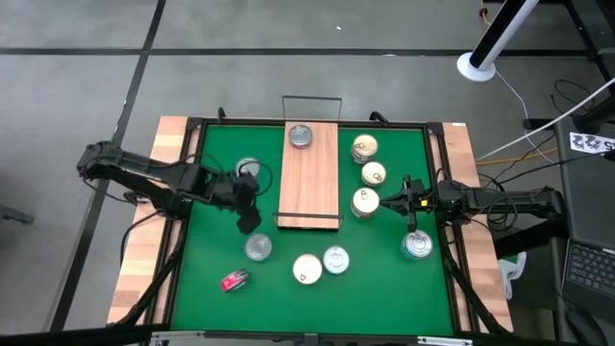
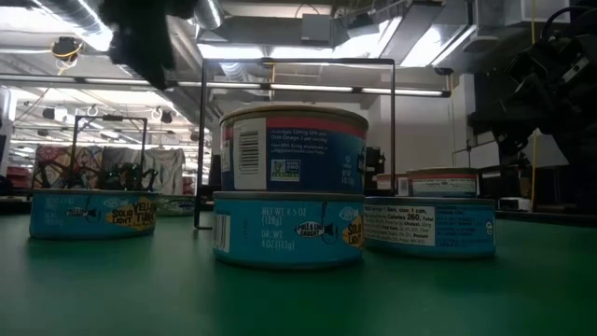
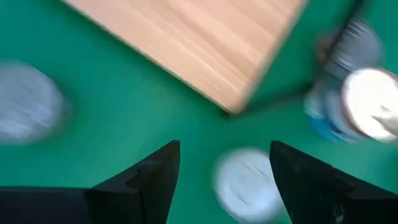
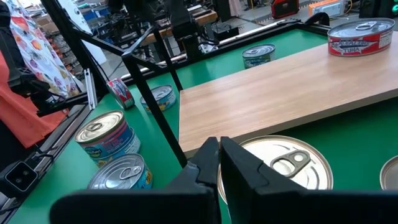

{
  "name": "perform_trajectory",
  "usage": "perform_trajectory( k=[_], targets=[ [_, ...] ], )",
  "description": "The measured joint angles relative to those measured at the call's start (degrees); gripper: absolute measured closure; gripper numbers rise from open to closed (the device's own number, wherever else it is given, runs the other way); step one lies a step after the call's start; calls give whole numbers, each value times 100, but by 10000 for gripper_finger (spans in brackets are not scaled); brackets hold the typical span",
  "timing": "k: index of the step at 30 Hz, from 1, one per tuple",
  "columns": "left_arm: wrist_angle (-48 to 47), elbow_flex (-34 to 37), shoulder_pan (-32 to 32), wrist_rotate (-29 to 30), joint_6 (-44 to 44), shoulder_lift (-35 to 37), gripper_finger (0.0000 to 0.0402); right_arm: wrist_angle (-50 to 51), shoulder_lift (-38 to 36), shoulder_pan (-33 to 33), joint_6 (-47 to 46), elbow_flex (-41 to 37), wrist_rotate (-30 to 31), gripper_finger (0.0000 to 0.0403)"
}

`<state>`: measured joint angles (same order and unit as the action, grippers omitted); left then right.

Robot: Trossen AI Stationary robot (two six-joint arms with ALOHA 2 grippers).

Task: Stack canned seafood by type on shelf
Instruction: Stack the red tuna can on top of the red tuna can on the shelf

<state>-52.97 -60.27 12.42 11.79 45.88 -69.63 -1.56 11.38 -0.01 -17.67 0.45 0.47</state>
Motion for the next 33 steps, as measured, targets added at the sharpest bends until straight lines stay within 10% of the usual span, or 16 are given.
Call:
perform_trajectory(
  k=[7, 16, 33],
  targets=[
    [-2, 0, 899, -1195, 1480, -15, 160, 0, 0, 0, 0, 0, 0, 384],
    [0, 0, 1946, -1305, 2827, -303, 160, -2, 0, 0, 0, -2, 0, 384],
    [677, -4, 2599, -1931, 2895, -1556, 176, 0, 0, 0, 0, -2, -2, 384]
  ],
)
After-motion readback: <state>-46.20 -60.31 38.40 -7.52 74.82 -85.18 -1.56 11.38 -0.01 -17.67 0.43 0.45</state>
